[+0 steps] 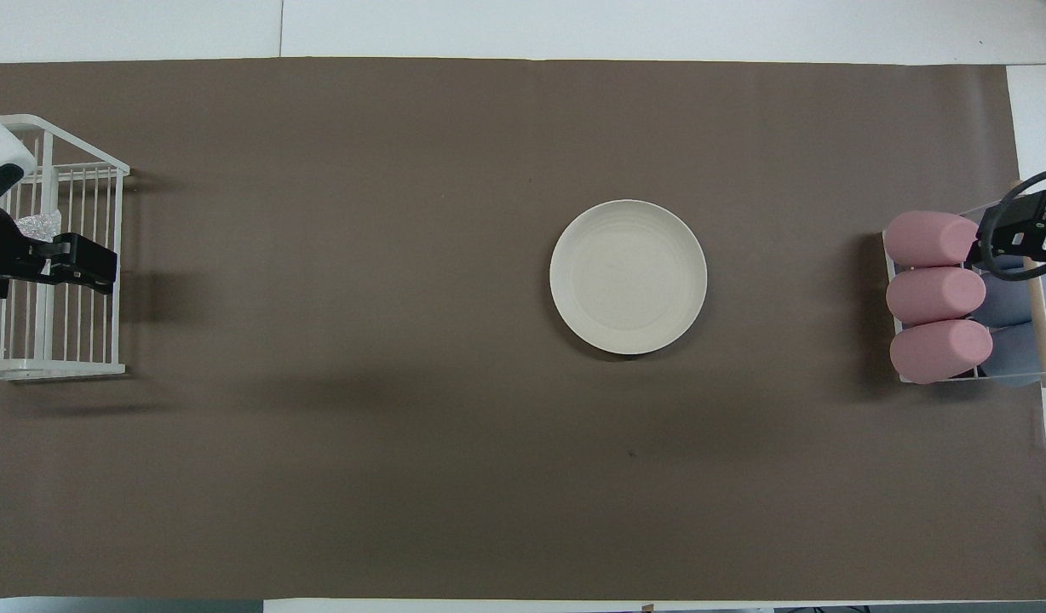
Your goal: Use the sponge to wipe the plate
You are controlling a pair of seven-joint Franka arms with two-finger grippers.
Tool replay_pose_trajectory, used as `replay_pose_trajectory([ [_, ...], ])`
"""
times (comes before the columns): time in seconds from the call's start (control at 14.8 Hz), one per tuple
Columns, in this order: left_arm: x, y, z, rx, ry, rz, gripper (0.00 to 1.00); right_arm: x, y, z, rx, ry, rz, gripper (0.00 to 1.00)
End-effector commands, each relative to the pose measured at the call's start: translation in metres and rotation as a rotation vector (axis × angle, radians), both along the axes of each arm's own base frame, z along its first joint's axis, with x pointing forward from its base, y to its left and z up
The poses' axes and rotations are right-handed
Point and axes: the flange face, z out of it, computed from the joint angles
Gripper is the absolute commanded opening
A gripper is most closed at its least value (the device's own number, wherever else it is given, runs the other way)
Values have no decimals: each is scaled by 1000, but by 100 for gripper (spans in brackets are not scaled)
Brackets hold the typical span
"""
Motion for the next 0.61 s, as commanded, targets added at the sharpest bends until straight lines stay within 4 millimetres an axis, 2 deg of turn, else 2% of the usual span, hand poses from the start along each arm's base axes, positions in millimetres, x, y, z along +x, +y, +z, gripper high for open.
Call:
replay_pose_trajectory([
  [0.0,3,-10,-34,148,-13,-74,100,-7,15,0,6,1,-239,100],
  [0.2,33,-18,-92,390,43,-188,100,-8,20,2,37,0,-513,100],
  [0.47,54,-10,-131,580,32,-213,100,-14,13,-3,25,33,-575,100],
  [0.54,57,-15,-145,614,35,-213,100,-14,12,-4,24,31,-580,100],
])
